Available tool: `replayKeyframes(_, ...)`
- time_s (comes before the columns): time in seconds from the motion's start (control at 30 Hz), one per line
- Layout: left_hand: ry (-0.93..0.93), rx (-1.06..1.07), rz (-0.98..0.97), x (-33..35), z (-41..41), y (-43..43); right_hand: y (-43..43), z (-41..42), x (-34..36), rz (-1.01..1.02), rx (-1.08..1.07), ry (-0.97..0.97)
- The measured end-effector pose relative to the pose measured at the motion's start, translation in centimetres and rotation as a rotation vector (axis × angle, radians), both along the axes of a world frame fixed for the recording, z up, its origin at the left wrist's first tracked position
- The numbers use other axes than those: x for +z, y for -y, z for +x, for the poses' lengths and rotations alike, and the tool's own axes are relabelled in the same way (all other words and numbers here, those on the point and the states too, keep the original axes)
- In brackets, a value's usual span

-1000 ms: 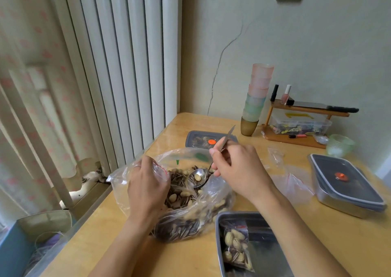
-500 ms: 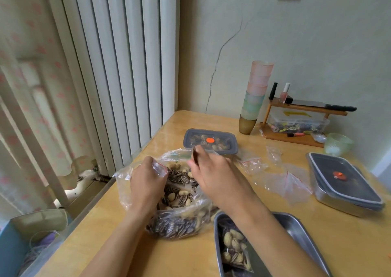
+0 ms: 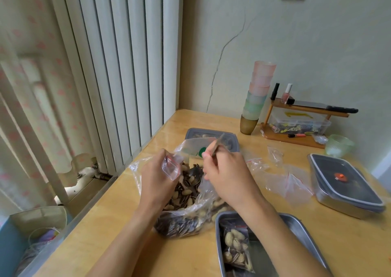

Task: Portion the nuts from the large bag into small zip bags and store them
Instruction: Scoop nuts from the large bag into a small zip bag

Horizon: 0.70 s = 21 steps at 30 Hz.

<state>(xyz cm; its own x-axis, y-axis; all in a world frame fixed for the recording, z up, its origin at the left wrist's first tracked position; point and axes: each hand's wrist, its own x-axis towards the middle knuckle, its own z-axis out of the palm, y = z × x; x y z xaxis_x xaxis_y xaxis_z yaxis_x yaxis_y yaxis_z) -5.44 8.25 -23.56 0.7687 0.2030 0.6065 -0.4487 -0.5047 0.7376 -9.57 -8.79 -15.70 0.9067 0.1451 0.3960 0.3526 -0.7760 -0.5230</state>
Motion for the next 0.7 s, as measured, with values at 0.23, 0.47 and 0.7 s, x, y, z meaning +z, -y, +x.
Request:
replayKeyframes(0.23,0.029,-0.233,0.103,-0.6,0.0,-0.4,2.0,1.2,-0.1,0.464,-0.231,-0.277)
replayKeyframes(0.47,-0.276,0.071,0.089,-1.0,0.5,-0.7,3.1,1.5,0.0,0.797,-0.219,-0.464)
replayKeyframes(0.7,-0.233,-0.039,0.115,-0.8,0.1,-0.6,2.5,1.5,-0.3,0.726,-0.156,-0.457)
